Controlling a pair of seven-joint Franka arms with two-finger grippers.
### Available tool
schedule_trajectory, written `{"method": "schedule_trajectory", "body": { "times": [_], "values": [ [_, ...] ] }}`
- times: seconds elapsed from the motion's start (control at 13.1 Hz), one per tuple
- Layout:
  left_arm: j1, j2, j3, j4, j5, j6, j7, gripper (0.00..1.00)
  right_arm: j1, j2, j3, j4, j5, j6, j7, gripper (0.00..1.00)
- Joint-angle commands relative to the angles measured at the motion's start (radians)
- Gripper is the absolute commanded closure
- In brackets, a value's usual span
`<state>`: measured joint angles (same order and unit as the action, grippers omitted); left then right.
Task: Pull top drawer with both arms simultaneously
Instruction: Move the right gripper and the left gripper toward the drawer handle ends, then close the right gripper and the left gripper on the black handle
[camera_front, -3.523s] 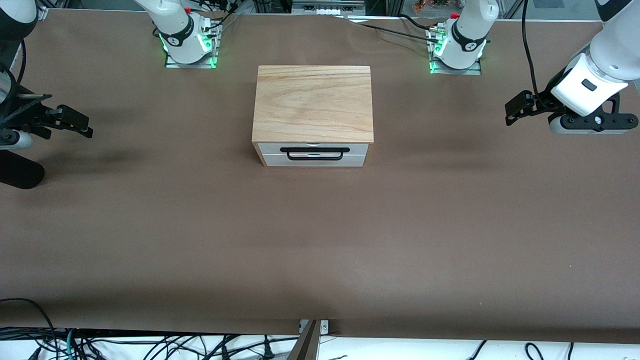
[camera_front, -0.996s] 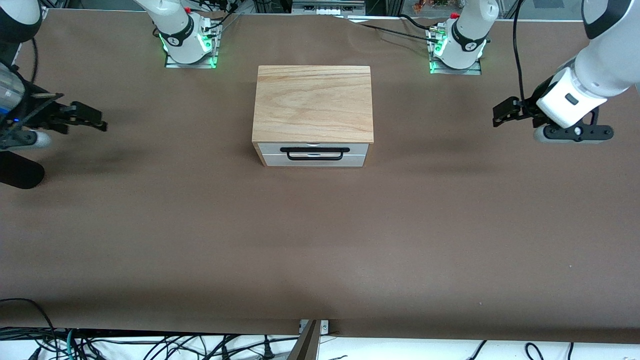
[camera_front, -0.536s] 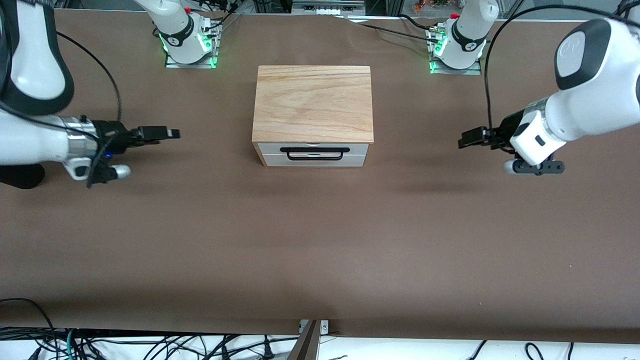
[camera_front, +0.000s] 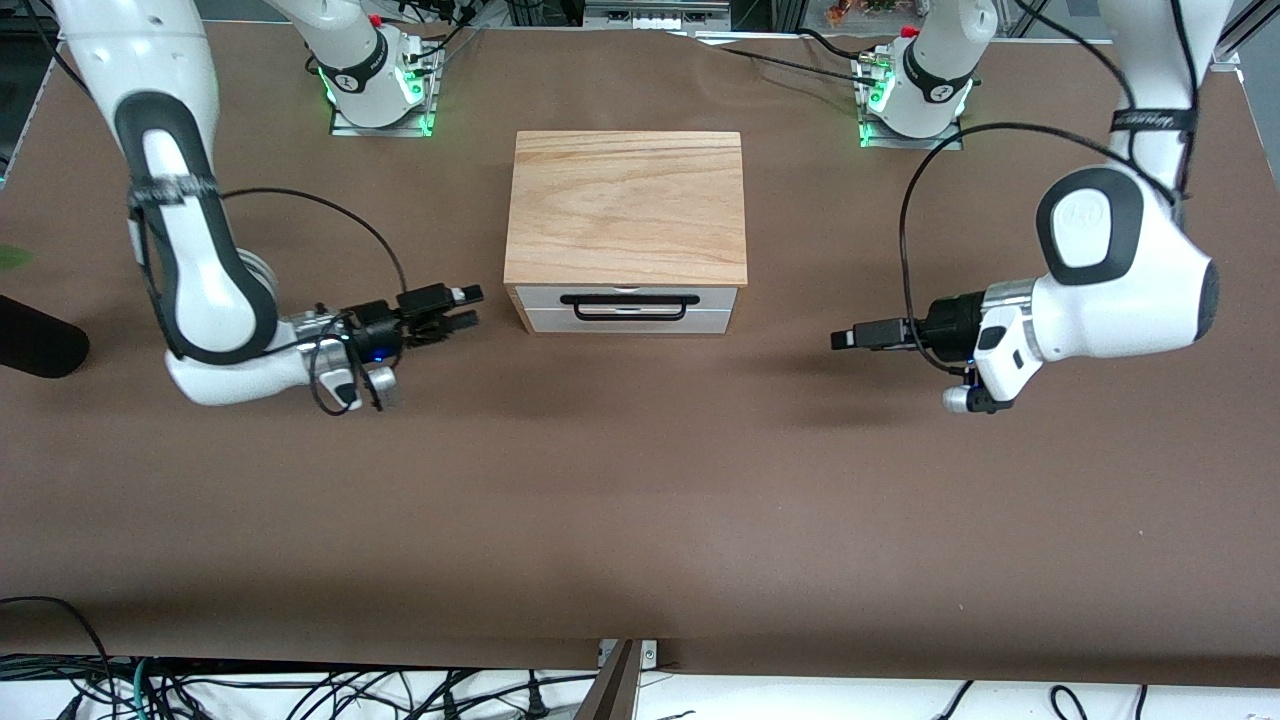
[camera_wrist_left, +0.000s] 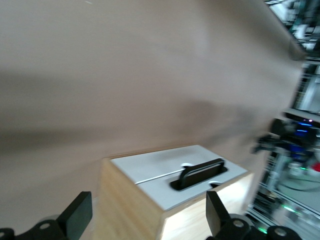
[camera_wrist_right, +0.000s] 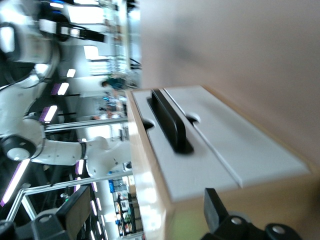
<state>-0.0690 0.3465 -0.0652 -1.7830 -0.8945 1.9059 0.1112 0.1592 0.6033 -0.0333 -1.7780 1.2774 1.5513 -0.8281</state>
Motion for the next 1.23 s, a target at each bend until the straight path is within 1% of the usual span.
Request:
{"method": "schedule_trajectory", "body": {
  "times": [0.0, 0.15, 0.31, 0.38, 0.46, 0.54, 0.61, 0.77, 0.92, 1.0, 1.07, 1.15],
  "values": [
    [-0.011, 0.064, 0.002, -0.018, -0.195, 0.01, 0.189, 0.0, 0.072, 0.055, -0.007, -0.052, 0.188, 0.051, -0.196, 0.0],
    [-0.031, 0.112, 0.002, -0.05, -0.367, 0.01, 0.354, 0.0, 0.121, 0.055, -0.005, -0.072, 0.253, 0.113, -0.201, 0.0],
    [-0.069, 0.164, 0.002, -0.085, -0.553, 0.01, 0.544, 0.0, 0.151, 0.055, -0.005, -0.098, 0.325, 0.131, -0.213, 0.0],
    [-0.087, 0.184, 0.002, -0.093, -0.622, 0.007, 0.606, 0.0, 0.158, 0.055, -0.005, -0.107, 0.351, 0.131, -0.214, 0.01],
    [-0.104, 0.198, 0.001, -0.104, -0.677, 0.005, 0.643, 0.0, 0.166, 0.055, -0.005, -0.116, 0.367, 0.128, -0.214, 0.06],
    [-0.12, 0.209, 0.001, -0.111, -0.729, 0.002, 0.678, 0.0, 0.171, 0.055, -0.002, -0.127, 0.369, 0.125, -0.212, 0.13],
    [-0.133, 0.218, -0.002, -0.122, -0.776, 0.001, 0.73, 0.0, 0.171, 0.055, 0.007, -0.136, 0.369, 0.125, -0.212, 0.22],
    [-0.15, 0.233, -0.018, -0.156, -0.855, -0.002, 0.844, 0.01, 0.171, 0.055, 0.009, -0.144, 0.369, 0.125, -0.21, 0.45],
    [-0.155, 0.236, -0.044, -0.19, -0.915, -0.002, 0.921, 0.06, 0.172, 0.053, 0.01, -0.146, 0.369, 0.125, -0.2, 0.67],
    [-0.163, 0.243, -0.048, -0.199, -0.926, -0.002, 0.951, 0.07, 0.174, 0.053, 0.012, -0.146, 0.369, 0.124, -0.2, 0.73],
    [-0.167, 0.246, -0.053, -0.206, -0.926, -0.001, 0.975, 0.11, 0.174, 0.053, 0.012, -0.146, 0.369, 0.125, -0.2, 0.76],
    [-0.176, 0.246, -0.058, -0.216, -0.939, -0.001, 0.992, 0.12, 0.174, 0.053, 0.012, -0.144, 0.369, 0.127, -0.2, 0.85]
  ]
}}
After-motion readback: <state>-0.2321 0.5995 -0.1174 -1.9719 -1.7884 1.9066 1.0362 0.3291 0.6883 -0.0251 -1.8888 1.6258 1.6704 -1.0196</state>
